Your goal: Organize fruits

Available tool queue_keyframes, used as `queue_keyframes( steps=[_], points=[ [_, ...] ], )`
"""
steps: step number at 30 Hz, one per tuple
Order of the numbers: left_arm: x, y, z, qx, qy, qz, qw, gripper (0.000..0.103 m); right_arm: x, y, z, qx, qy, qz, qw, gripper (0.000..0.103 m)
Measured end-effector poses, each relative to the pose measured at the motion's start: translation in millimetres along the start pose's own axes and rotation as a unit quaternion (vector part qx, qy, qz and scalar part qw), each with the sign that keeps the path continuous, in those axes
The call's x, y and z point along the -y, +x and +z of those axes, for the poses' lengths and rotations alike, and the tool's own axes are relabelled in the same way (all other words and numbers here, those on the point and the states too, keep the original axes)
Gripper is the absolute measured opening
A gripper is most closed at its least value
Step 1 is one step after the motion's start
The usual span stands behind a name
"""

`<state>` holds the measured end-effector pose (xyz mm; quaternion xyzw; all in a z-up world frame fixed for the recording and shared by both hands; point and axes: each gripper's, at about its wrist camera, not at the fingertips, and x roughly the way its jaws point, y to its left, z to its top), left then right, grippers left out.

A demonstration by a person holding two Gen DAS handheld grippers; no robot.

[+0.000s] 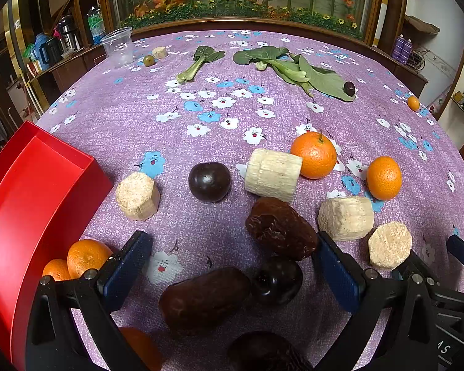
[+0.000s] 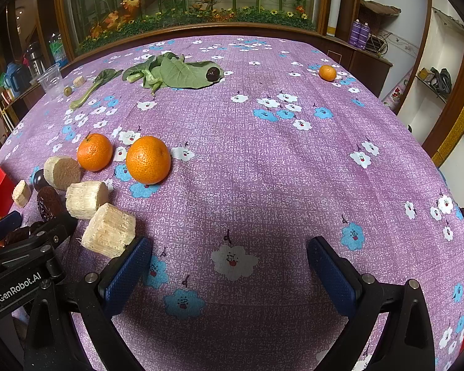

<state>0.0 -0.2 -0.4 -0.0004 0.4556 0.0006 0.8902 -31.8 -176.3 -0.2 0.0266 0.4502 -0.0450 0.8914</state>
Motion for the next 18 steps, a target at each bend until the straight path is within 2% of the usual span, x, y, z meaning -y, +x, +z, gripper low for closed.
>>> queue_keyframes(
  steps=[4, 9, 12, 15, 18],
  points=[
    [2, 2, 4, -0.025, 0.014, -0.007, 0.9996, 0.103, 0, 1, 1, -0.006, -0.004, 0.001, 1.000, 0.103],
    [-2, -2, 2, -0.029, 0.028, -0.021, 0.9990, 0.102, 1, 5, 5, -0.015, -0.003, 0.001, 1.000, 0.103],
    [-10, -12, -1, -0.028, 0.016, -0.043, 0.9985, 0.091, 0, 2, 5, -0.014, -0.004, -0.002, 1.000, 0.102],
    [-19, -34, -5, -0.002, 0.010, -0.047, 0.9988, 0.091, -1, -5, 0, -0.004, -0.004, -0.023, 1.000, 0.102],
    [-33, -65, -11, 0.047, 0.006, -0.039, 0.9981, 0.091, -5, -24, -5, 0.017, -0.007, -0.019, 1.000, 0.102]
  ],
)
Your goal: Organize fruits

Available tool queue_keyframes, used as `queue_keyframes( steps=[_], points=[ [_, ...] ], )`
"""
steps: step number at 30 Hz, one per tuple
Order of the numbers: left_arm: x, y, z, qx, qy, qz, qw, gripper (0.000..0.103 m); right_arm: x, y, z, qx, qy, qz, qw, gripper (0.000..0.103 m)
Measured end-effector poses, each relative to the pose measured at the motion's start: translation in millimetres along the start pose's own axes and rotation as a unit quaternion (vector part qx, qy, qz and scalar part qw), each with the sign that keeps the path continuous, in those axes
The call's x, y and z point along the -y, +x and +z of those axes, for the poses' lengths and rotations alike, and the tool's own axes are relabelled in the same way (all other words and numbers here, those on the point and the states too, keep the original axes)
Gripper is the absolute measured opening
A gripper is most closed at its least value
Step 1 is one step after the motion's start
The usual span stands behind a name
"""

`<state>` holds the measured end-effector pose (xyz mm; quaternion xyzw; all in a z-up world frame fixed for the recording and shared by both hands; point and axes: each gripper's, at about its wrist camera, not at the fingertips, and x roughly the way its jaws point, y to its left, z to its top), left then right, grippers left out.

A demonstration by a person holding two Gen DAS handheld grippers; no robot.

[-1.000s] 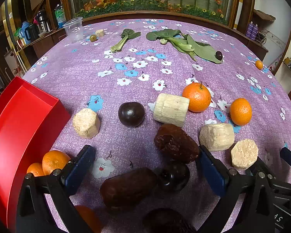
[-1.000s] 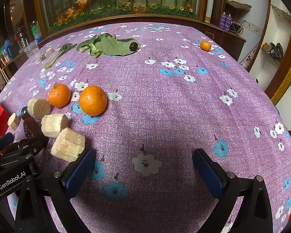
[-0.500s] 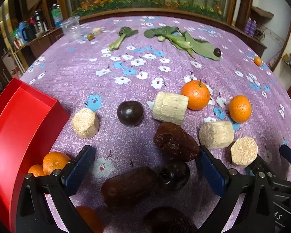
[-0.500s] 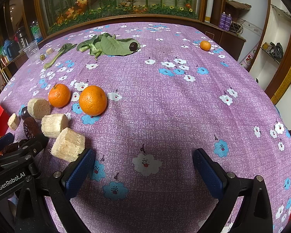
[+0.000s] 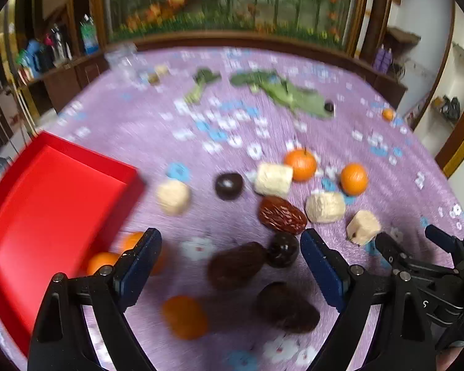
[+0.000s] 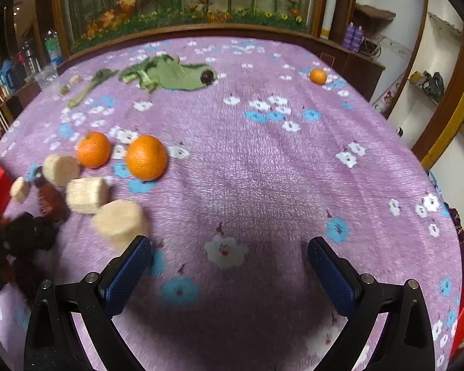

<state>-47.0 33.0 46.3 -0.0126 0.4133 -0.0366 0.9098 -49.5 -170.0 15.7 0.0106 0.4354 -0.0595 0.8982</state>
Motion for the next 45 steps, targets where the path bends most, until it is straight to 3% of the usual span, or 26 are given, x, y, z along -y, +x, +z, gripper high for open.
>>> queue_keyframes(
  steps=[8, 15, 26, 45],
  points=[
    [-15, -62, -18, 0.090, 0.002, 0.018, 0.9958, 0.091, -29, -49, -9, 0.056, -0.011, 0.007, 0.998, 0.102],
    [-23, -87, -33, 0.123, -0.002, 0.013, 0.9923, 0.091, -48, -77, -22, 0.097, -0.011, 0.000, 0.995, 0.102],
    [-26, -95, -51, 0.119, 0.001, 0.007, 0.9929, 0.091, -60, -94, -38, 0.113, -0.014, 0.003, 0.994, 0.103],
    [-40, -69, -48, 0.082, -0.012, 0.007, 0.9966, 0.091, -64, -68, -37, 0.091, -0.011, 0.022, 0.996, 0.103]
  ],
)
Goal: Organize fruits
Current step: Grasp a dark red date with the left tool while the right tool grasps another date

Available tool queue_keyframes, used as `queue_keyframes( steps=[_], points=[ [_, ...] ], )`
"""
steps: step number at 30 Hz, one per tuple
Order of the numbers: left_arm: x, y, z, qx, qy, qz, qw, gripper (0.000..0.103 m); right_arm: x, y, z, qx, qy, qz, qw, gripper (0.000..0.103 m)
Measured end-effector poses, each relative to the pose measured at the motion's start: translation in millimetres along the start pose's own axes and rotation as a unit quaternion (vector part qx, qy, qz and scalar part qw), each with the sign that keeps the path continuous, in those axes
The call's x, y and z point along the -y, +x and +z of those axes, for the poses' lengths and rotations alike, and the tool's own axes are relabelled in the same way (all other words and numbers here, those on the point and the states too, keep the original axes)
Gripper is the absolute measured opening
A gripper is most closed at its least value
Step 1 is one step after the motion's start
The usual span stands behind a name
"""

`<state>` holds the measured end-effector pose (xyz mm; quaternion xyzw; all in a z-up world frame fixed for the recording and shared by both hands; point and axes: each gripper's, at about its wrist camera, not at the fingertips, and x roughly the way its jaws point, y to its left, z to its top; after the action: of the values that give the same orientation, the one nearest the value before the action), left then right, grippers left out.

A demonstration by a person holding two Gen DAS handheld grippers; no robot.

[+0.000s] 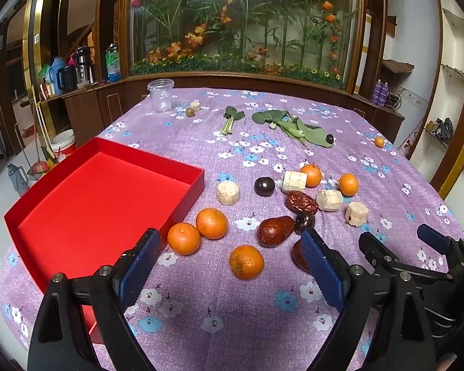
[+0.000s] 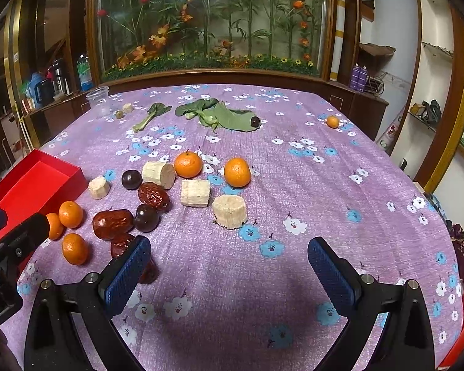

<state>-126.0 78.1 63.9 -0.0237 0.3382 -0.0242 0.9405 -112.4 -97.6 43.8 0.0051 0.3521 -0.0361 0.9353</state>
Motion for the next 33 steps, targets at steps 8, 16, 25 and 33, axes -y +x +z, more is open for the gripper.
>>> queue_keyframes(
  steps=[8, 16, 25, 33],
  points=[
    [-7, 11, 1, -0.015, 0.001, -0.007, 0.9999, 0.091, -2, 4, 2, -0.002, -0.008, 0.022, 1.000, 0.103],
    [-31, 18, -1, -0.030, 0.001, -0.043, 0.9986, 0.090, -9, 6, 15, -0.002, -0.038, 0.073, 0.997, 0.097],
    [-25, 31, 7, -0.063, 0.010, -0.125, 0.9901, 0.058, -37, 18, 4, -0.057, -0.106, 0.174, 0.977, 0.076],
    [-13, 49, 27, -0.087, 0.049, -0.161, 0.9819, 0.058, -63, 30, 0, -0.076, -0.163, 0.199, 0.963, 0.060]
  ],
)
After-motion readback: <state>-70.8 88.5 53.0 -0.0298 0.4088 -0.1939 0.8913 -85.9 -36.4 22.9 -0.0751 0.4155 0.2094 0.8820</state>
